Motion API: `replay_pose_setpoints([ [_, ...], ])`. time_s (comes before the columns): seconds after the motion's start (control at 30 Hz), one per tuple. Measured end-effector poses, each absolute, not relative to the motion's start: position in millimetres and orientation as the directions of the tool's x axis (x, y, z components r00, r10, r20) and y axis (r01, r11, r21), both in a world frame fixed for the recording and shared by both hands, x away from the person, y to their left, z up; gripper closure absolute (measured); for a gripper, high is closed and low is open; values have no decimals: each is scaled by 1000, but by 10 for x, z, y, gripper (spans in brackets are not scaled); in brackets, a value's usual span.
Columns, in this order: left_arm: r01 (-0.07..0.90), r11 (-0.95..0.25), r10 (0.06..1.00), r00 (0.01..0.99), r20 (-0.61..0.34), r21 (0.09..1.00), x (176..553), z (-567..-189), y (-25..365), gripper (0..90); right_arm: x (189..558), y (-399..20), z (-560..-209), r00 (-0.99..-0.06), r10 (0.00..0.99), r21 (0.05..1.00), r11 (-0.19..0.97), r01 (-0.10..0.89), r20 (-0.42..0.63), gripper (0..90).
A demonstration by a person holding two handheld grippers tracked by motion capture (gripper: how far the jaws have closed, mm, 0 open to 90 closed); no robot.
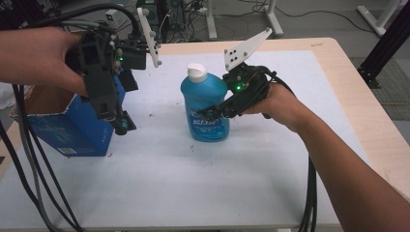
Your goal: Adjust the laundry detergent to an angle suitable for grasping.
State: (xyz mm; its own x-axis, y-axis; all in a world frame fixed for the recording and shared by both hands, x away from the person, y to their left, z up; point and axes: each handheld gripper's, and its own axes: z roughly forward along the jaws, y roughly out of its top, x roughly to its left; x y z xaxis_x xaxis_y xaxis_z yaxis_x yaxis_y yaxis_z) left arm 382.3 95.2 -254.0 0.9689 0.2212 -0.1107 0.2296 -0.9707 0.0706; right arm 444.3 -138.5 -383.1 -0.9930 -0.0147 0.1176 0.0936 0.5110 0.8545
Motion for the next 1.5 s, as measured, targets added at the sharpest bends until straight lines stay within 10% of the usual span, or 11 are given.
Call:
replay_pose_setpoints([
  [1.5, 222, -973, 213, 970, -115, 67, 3824, -2578, 889, 23, 4380, -1554, -3869, -982, 78, 864, 466, 190, 173, 223],
])
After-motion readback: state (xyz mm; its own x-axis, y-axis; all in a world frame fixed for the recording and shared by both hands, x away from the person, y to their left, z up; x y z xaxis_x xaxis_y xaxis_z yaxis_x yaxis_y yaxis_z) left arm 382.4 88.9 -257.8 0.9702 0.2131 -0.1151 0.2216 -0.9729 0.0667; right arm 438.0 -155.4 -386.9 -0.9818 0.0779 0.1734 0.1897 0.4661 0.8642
